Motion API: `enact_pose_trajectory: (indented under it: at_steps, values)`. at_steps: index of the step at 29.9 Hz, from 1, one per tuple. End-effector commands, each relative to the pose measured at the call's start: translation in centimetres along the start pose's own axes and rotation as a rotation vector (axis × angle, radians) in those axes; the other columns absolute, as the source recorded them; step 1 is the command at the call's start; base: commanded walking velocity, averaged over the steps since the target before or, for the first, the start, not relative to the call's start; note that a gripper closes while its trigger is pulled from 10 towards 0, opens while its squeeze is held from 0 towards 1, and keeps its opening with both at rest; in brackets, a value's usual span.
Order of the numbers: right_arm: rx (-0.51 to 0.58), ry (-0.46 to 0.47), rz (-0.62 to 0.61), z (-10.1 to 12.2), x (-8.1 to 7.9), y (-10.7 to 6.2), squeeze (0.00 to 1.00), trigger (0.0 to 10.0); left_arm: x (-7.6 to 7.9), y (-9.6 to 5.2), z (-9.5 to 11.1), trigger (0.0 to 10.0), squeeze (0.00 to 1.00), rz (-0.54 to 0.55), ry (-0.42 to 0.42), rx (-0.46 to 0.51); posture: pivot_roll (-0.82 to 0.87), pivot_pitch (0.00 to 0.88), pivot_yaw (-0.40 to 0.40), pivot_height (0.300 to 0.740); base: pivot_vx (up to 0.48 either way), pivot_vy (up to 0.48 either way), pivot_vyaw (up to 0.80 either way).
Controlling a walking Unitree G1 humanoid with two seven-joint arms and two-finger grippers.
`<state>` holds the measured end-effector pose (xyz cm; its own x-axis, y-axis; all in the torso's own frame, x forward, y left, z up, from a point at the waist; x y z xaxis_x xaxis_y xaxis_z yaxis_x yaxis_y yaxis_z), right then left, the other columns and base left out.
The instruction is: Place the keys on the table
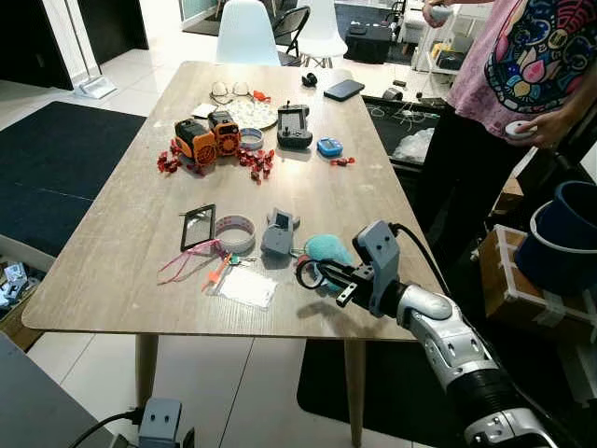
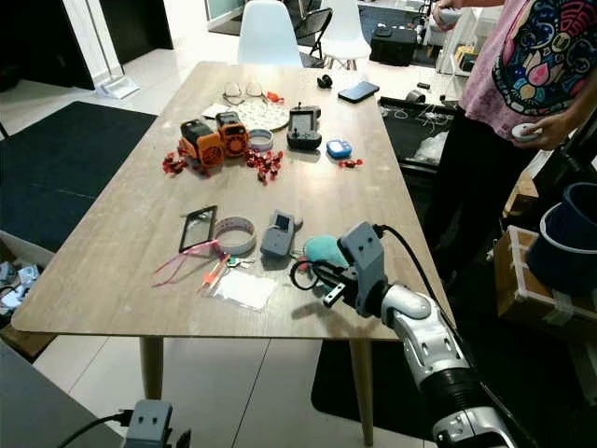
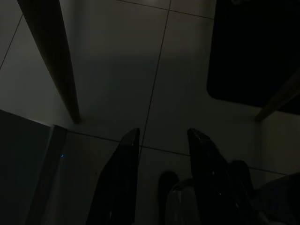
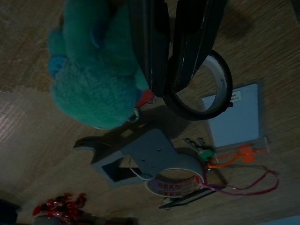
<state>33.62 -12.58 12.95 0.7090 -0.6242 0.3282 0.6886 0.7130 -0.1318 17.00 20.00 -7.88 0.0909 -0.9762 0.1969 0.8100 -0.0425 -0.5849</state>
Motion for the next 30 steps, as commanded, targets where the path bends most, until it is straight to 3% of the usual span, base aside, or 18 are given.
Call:
enact_pose_trajectory:
  at_steps: [1, 3, 5, 6, 7, 8, 14, 15, 16, 22, 24, 27, 30]
  values:
    - [-0.010, 0.009, 0.010, -0.3, -0.3, -0.2, 0.18, 10.0, 0.2, -0.2, -0.5, 10.0, 0.00, -0.003, -0.006, -0.008, 0.05, 0.069, -0.059, 0.740, 0.000, 0.000, 0.00]
    - [-0.006, 0.010, 0.015, -0.2, -0.3, -0.3, 0.26, 10.0, 0.2, -0.2, -0.5, 10.0, 0.00, -0.003, -0.007, -0.010, 0.05, 0.070, -0.060, 0.740, 0.000, 0.000, 0.00]
    - [-0.006, 0.010, 0.015, -0.2, -0.3, -0.3, 0.26, 10.0, 0.2, -0.2, -0.5, 10.0, 0.00, -0.003, -0.007, -0.010, 0.05, 0.070, -0.060, 0.740, 0.000, 0.000, 0.00]
    - [-0.002, 0.013, 0.008, -0.1, -0.2, -0.3, 0.50, 10.0, 0.3, -0.2, -0.5, 10.0, 0.00, -0.004, -0.007, -0.011, 0.05, 0.071, -0.060, 0.740, 0.000, 0.000, 0.00]
    - [-0.002, 0.013, 0.008, -0.1, -0.2, -0.3, 0.50, 10.0, 0.3, -0.2, -0.5, 10.0, 0.00, -0.004, -0.007, -0.011, 0.05, 0.071, -0.060, 0.740, 0.000, 0.000, 0.00]
    - [0.001, 0.013, 0.002, -0.1, -0.2, -0.3, 0.97, 10.0, 0.3, -0.2, -0.6, 10.0, 0.00, -0.005, -0.007, -0.011, 0.05, 0.072, -0.060, 0.740, 0.000, 0.000, 0.00]
    - [0.011, -0.024, -0.124, 0.2, 1.2, -0.1, 1.00, 10.0, 0.3, -0.2, -0.6, 10.0, 0.00, -0.005, -0.008, -0.012, 0.05, 0.073, -0.060, 0.740, 0.000, 0.000, 0.00]
    - [0.014, -0.032, -0.150, 0.3, 1.5, -0.1, 0.19, 10.0, 0.4, -0.2, -0.6, 10.0, 0.00, -0.005, -0.008, -0.012, 0.05, 0.073, -0.060, 0.740, 0.000, 0.000, 0.00]
    - [0.019, -0.034, -0.176, 0.4, 1.7, -0.1, 0.00, 10.0, 0.4, -0.2, -0.6, 10.0, 0.00, -0.005, -0.008, -0.012, 0.05, 0.073, -0.060, 0.740, 0.000, 0.000, 0.00]
    - [0.062, -0.004, -0.274, 1.0, 2.9, -0.4, 0.00, 10.0, 0.4, -0.2, -0.6, 10.0, 0.00, -0.006, -0.008, -0.010, 0.05, 0.078, -0.059, 0.740, 0.000, 0.000, 0.00]
    - [0.070, -0.008, -0.387, 1.1, 4.2, -1.1, 0.00, 10.0, 0.4, -0.2, -0.6, 10.0, 0.00, -0.006, -0.007, -0.010, 0.05, 0.080, -0.057, 0.740, 0.000, 0.000, 0.00]
    - [-0.003, -0.036, -0.511, 0.0, 5.4, -1.9, 0.00, 10.0, 0.4, -0.2, -0.6, 10.0, 0.00, -0.007, -0.006, -0.010, 0.05, 0.080, -0.057, 0.740, 0.000, 0.000, 0.00]
    - [-0.048, -0.027, -0.560, -0.8, 5.8, -2.3, 0.00, 10.0, 0.4, -0.2, -0.6, 10.0, 0.00, -0.007, -0.007, -0.009, 0.05, 0.084, -0.055, 0.740, 0.000, 0.000, 0.00]
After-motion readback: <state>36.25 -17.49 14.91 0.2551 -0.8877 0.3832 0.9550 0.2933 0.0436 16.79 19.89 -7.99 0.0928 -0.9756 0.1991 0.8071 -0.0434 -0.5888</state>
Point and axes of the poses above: a point about 5 cm out from each wrist's last joint towards the gripper, its own y axis pointing out of the wrist towards the gripper, its own z axis along the axis of the wrist's last joint, x = y × z, the point moved 1 cm from there along y, pointing out of the wrist towards the gripper, and after that the axes turned 14 degrees about -y, right-handed, at the moved point
